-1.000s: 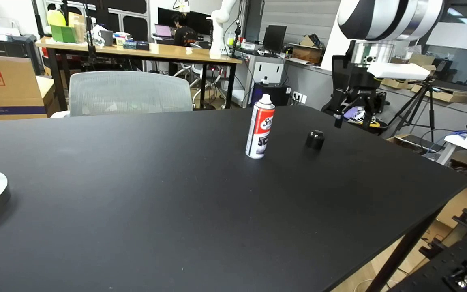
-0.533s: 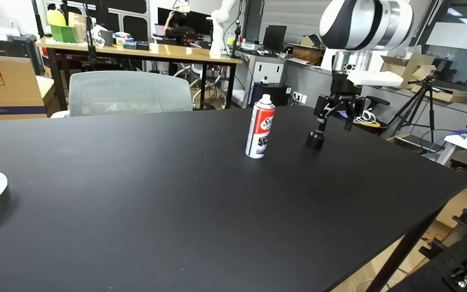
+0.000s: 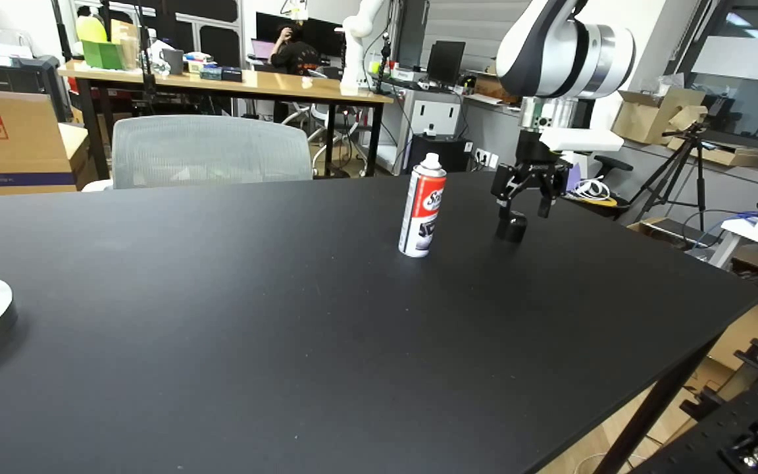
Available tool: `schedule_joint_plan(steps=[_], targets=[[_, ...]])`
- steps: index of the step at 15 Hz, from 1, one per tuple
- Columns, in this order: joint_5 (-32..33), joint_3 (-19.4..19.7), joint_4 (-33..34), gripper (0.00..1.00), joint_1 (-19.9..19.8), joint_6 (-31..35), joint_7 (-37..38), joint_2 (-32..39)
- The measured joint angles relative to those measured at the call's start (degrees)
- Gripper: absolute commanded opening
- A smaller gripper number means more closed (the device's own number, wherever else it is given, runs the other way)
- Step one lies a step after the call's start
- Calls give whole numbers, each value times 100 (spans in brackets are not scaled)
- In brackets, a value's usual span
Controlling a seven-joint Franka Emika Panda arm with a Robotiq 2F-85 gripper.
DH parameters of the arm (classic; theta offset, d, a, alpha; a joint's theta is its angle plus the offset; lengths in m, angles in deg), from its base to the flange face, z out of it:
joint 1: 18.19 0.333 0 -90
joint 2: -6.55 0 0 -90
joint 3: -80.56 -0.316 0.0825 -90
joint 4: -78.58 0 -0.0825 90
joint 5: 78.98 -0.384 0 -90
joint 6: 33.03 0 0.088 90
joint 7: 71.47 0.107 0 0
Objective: Pick the black lid and put it on the bottle
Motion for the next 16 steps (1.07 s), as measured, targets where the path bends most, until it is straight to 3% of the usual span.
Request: schedule_joint_plan(steps=[6, 11, 16], targets=[[-3, -60, 228, 32, -20, -179, -54, 158], [-6, -138, 240, 32, -45, -274, -157, 5], [10, -178, 200, 32, 51, -710, -193, -653]])
